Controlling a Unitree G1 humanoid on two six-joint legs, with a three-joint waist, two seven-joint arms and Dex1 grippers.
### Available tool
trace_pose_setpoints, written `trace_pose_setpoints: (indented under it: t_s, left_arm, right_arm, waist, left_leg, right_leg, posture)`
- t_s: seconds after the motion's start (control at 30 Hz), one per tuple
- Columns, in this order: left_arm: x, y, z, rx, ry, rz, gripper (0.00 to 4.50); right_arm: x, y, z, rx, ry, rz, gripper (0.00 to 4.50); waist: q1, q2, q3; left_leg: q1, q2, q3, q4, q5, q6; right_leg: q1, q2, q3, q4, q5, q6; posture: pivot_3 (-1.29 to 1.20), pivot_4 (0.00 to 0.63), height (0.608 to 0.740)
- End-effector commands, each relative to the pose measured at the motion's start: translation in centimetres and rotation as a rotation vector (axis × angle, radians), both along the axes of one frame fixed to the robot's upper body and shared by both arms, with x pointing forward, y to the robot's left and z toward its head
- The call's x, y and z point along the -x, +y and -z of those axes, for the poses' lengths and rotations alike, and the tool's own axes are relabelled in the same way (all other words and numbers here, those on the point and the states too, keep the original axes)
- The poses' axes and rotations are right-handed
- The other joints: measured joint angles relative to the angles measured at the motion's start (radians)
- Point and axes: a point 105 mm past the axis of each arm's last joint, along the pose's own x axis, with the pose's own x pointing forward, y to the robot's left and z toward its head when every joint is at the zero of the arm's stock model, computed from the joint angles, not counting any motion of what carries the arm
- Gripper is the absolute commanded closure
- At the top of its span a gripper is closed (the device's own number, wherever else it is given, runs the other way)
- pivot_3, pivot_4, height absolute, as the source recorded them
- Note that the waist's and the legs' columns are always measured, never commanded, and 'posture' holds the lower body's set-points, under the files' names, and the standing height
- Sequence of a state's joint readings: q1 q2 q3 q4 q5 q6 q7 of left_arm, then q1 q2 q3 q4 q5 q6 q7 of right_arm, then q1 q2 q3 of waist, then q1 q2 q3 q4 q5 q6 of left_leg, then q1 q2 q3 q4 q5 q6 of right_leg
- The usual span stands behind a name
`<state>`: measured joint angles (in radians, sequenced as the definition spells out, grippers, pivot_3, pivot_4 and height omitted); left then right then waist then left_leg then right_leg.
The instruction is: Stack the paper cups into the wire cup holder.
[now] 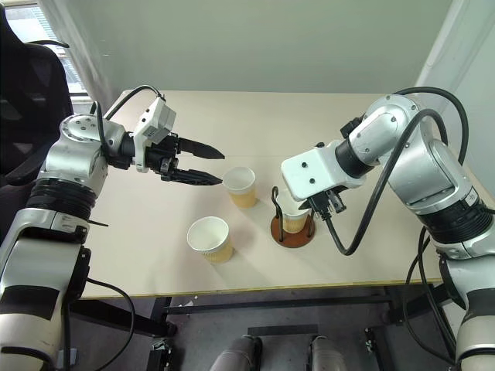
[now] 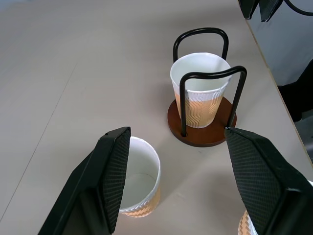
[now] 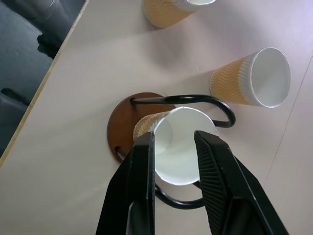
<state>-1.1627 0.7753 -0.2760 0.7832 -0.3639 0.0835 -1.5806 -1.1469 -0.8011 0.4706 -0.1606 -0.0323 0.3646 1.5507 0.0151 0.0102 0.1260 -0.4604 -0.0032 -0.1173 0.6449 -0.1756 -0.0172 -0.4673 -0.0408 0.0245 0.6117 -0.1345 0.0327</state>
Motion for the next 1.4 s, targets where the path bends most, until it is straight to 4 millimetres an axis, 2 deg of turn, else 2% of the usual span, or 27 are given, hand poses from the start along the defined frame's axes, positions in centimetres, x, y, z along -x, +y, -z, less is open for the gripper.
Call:
trace_pose_setpoints:
  t_s: [0.03, 0.17, 0.23, 0.33, 0.4, 0.53, 0.67, 0.77, 1.0, 1.17, 1.4]
  left_arm:
    - [0.4, 0.3, -1.9, 0.014, -0.058, 0.023, 1.21]
    - [0.1, 0.5, -2.4, 0.023, -0.074, 0.004, 1.21]
    - [-0.1, 0.7, -2.6, 0.015, -0.078, -0.012, 1.21]
    - [-0.4, 1.1, -2.9, -0.002, -0.082, -0.044, 1.21]
    - [-0.6, 1.3, -2.8, -0.027, -0.093, -0.053, 1.21]
    - [-1.1, 2.3, -1.3, -0.318, -0.206, -0.058, 1.21]
    - [-1.7, 2.4, -1.2, -0.502, -0.316, -0.029, 1.21]
    - [-2.1, 1.7, -1.5, -0.557, -0.366, 0.002, 1.21]
    - [-1.9, 0.1, -0.9, -0.592, -0.351, 0.097, 1.21]
    - [-1.9, 0.2, -0.6, -0.588, -0.327, 0.095, 1.21]
    - [-1.9, 0.6, 0.1, -0.620, -0.302, 0.099, 1.21]
  right_arm:
    - [-1.1, -0.7, -4.0, -0.184, -0.066, 0.096, 3.32]
    - [-1.8, -2.2, -6.4, -0.395, 0.040, 0.220, 3.32]
    - [-2.4, -3.5, -6.9, -0.479, 0.084, 0.291, 3.32]
    - [-3.4, -5.8, -6.8, -0.561, 0.113, 0.385, 3.32]
    - [-3.6, -6.4, -6.6, -0.577, 0.120, 0.407, 3.32]
    - [-3.9, -8.9, -4.5, -0.601, 0.166, 0.507, 3.32]
    - [-4.0, -9.4, -4.5, -0.620, 0.156, 0.510, 3.32]
    - [-4.0, -9.9, -4.7, -0.622, 0.143, 0.499, 3.32]
    - [-3.1, -9.6, -5.0, -0.694, 0.163, 0.404, 3.32]
    - [-1.4, -9.3, -5.7, -0.774, 0.236, 0.289, 3.32]
    - [-1.0, -10.5, -5.1, -0.813, 0.295, 0.292, 3.32]
  waist:
    - [0.000, 0.000, 0.000]
    - [0.002, 0.000, 0.000]
    - [0.003, 0.000, 0.000]
    - [0.005, 0.000, 0.000]
    - [0.005, 0.000, 0.000]
    - [0.005, 0.000, 0.000]
    - [0.002, 0.000, 0.000]
    - [0.001, 0.000, 0.000]
    - [0.003, 0.000, 0.000]
    - [0.001, 0.001, 0.000]
    - [0.001, 0.000, 0.000]
  left_leg:
    - [0.000, 0.000, 0.000, 0.000, 0.000, 0.000]
    - [0.000, 0.000, 0.000, 0.000, 0.000, 0.000]
    - [0.000, 0.000, 0.000, 0.000, 0.000, 0.000]
    - [-0.001, 0.000, 0.000, 0.000, 0.000, 0.000]
    - [-0.001, 0.000, 0.000, 0.000, 0.000, 0.000]
    - [0.000, 0.000, 0.001, 0.000, 0.000, 0.000]
    - [-0.001, 0.000, 0.003, 0.000, 0.000, 0.000]
    - [-0.001, 0.000, 0.003, 0.001, -0.001, 0.001]
    - [-0.001, 0.000, 0.011, 0.002, -0.004, 0.006]
    - [-0.003, 0.000, 0.016, 0.004, -0.007, 0.010]
    - [-0.002, 0.000, 0.019, 0.005, -0.008, 0.011]
  right_leg:
    - [0.000, 0.000, 0.000, 0.000, 0.000, 0.000]
    - [0.000, 0.000, 0.000, 0.000, 0.000, 0.000]
    - [0.000, 0.000, 0.000, -0.001, 0.000, 0.000]
    - [0.000, 0.000, 0.000, -0.001, 0.000, -0.001]
    - [0.000, 0.000, 0.000, -0.001, 0.000, -0.001]
    - [-0.001, 0.000, 0.000, -0.001, 0.000, 0.000]
    - [-0.001, -0.001, 0.001, -0.001, 0.001, 0.001]
    - [-0.001, -0.001, 0.002, -0.001, 0.001, 0.001]
    - [-0.001, -0.003, 0.003, -0.002, 0.000, 0.003]
    - [-0.003, -0.005, 0.004, -0.002, -0.001, 0.006]
    - [-0.003, -0.005, 0.004, -0.002, -0.002, 0.007]
  posture:
    - [0.00, 0.150, 0.740]
    - [0.00, 0.150, 0.740]
    - [0.00, 0.150, 0.740]
    - [0.00, 0.150, 0.740]
    - [0.00, 0.150, 0.740]
    - [0.00, 0.150, 0.740]
    - [0.00, 0.150, 0.740]
    - [0.00, 0.150, 0.740]
    - [0.00, 0.150, 0.740]
    - [0.00, 0.150, 0.740]
    - [0.00, 0.150, 0.740]
